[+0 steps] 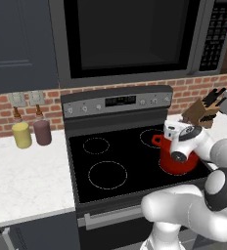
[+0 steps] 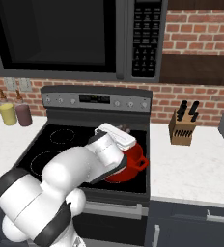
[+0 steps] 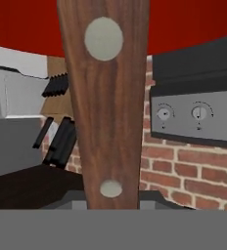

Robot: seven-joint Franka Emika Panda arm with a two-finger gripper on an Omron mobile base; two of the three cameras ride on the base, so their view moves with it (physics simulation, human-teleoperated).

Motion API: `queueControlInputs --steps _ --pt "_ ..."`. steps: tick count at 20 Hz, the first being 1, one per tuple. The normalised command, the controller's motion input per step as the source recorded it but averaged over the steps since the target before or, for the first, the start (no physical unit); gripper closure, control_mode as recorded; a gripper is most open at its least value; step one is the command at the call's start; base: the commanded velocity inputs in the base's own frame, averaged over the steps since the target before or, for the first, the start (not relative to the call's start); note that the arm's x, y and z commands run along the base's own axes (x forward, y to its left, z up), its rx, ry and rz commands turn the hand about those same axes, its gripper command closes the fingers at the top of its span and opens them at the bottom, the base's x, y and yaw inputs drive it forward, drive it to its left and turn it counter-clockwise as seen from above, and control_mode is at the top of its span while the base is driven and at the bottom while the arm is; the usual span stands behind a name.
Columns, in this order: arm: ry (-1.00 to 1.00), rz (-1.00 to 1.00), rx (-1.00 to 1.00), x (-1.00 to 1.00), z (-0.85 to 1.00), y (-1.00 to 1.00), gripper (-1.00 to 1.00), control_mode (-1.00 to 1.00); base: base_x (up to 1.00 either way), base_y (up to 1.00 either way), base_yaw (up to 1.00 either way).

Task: Put the garlic and mushroom in the pot. Retrieve the spatula and lightly stir the vegetables in the pot.

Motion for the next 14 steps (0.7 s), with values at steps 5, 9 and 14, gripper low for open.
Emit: queueControlInputs --steps 5,9,14 --pt "-0.16 -0.01 -0.10 0.08 -0.50 0.00 1.00 -1.00 0.00 0.00 0.00" --pt "-0.41 -0.05 -0.15 0.00 -0.30 0.00 1.00 -1.00 0.00 0.00 0.00" --pt "-0.42 -0.07 -0.18 0.00 -0.18 0.00 1.00 -1.00 0.00 0.00 0.00"
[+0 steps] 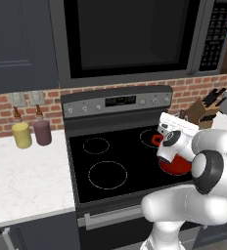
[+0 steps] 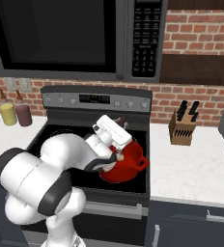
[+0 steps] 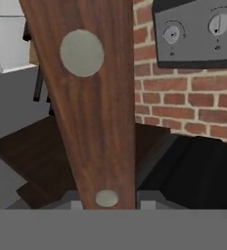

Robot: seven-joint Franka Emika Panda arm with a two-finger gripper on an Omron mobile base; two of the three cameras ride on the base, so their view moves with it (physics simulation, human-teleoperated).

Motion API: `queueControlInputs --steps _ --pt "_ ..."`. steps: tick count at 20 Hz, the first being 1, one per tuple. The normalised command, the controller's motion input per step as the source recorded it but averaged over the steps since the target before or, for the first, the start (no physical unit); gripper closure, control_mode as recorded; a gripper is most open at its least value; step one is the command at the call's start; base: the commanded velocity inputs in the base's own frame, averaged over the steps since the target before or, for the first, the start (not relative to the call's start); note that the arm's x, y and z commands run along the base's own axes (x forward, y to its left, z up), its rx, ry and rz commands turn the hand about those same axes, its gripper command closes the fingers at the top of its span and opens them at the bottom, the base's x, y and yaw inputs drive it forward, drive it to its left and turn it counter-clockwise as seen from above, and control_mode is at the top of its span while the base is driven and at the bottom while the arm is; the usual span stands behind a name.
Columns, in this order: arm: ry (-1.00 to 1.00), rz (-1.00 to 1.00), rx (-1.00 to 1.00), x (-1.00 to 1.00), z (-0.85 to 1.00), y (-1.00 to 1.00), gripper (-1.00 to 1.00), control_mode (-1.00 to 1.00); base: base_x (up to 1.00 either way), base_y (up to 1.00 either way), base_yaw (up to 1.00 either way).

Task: Put the garlic and mushroom in the pot. Retrieve the spatula and lightly stir the vegetables in the pot.

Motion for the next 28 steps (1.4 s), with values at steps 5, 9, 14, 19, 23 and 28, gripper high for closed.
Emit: queueControlInputs --steps 5,9,14,19,23,28 --pt "-0.16 -0.05 -0.20 0.00 -0.17 -0.13 1.00 -1.00 0.00 0.00 0.00" --pt "-0.06 -0.01 -0.14 -0.10 -0.07 -0.25 1.00 -1.00 0.00 0.00 0.00" --pt "-0.01 0.01 -0.07 -0.39 0.00 -0.30 1.00 -1.00 0.00 0.00 0.00" --pt "0.00 0.03 -0.01 -0.55 -0.09 0.00 1.00 -1.00 0.00 0.00 0.00" --pt "0.02 0.00 0.00 -0.24 -0.18 0.24 1.00 -1.00 0.00 0.00 0.00" --pt "0.22 0.01 0.00 -0.01 0.00 0.07 1.00 -1.00 0.00 0.00 0.00"
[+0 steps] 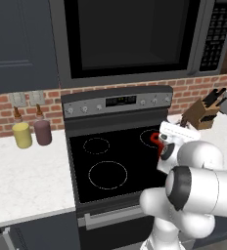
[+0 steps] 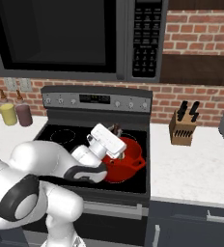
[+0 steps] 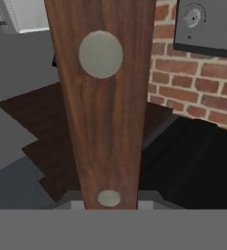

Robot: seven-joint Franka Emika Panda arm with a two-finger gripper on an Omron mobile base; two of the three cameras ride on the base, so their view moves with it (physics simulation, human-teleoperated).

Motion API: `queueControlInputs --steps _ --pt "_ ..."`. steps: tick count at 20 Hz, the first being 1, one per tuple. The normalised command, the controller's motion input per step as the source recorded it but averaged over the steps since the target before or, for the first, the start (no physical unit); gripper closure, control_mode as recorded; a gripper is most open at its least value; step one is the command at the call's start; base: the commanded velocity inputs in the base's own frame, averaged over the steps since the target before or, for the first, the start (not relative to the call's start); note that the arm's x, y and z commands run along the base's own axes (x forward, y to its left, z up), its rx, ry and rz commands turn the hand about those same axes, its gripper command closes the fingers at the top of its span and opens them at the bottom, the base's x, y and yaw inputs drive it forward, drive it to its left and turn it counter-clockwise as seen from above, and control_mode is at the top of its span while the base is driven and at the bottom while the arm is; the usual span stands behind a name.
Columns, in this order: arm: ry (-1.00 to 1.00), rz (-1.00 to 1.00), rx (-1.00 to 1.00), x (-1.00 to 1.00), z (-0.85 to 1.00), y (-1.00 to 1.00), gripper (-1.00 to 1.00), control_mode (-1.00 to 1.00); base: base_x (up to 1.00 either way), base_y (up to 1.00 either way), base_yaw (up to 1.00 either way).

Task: Put the garlic and mushroom in the pot. Retrieve the spatula and lightly stir the vegetables in the pot.

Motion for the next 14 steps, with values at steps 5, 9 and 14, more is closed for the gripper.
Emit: queueControlInputs --steps 5,9,14 --pt "0.31 0.05 -0.01 0.00 -0.03 0.09 1.00 -1.00 0.00 0.00 0.00" --pt "0.01 0.02 0.00 0.00 -0.32 0.00 1.00 -1.00 0.00 0.00 0.00" --pt "0.02 0.00 0.03 0.06 -0.48 0.00 1.00 -1.00 0.00 0.00 0.00"
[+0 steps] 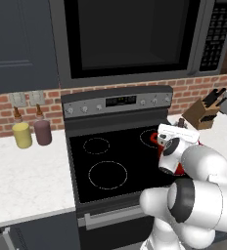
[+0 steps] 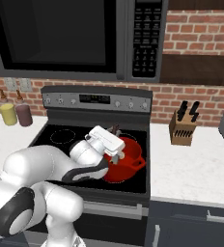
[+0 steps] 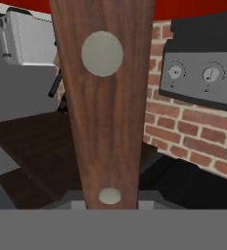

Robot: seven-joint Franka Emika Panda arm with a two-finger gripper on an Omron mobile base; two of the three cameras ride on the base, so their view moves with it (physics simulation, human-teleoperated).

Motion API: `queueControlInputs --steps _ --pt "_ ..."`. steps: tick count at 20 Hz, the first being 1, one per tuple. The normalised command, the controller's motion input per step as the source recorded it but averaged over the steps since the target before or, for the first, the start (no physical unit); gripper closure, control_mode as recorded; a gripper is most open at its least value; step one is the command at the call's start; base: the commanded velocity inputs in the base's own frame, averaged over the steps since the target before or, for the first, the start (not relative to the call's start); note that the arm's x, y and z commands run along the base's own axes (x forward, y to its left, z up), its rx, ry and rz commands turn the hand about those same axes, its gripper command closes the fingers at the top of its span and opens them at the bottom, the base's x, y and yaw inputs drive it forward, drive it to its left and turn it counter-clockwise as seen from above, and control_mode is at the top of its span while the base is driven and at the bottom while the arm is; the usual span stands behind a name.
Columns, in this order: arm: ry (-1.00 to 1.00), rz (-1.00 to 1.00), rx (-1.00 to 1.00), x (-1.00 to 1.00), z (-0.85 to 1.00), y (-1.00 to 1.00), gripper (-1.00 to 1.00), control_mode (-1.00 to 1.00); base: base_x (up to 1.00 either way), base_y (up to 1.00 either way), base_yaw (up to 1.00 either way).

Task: Put the garlic and mushroom in the pot. Retrieve the spatula and lightly stir the vegetables in the pot.

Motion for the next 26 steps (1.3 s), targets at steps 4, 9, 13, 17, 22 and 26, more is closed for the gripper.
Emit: queueControlInputs --steps 4,9,13,17,22,26 --pt "-0.03 0.00 0.01 0.08 -0.81 0.00 1.00 -1.00 0.00 0.00 0.00" --pt "-0.01 0.00 0.00 0.21 -0.70 -0.05 1.00 -1.00 0.00 0.00 0.00" --pt "-0.13 -0.02 0.01 0.04 -0.32 -0.31 1.00 -1.00 0.00 0.00 0.00" --pt "-0.31 -0.05 0.00 0.00 -0.04 -0.29 1.00 -1.00 0.00 0.00 0.00" --pt "-0.28 -0.04 0.00 0.00 0.00 -0.21 1.00 -1.00 0.00 0.00 0.00" --pt "-0.12 -0.01 0.00 0.00 0.00 -0.11 1.00 -1.00 0.00 0.00 0.00"
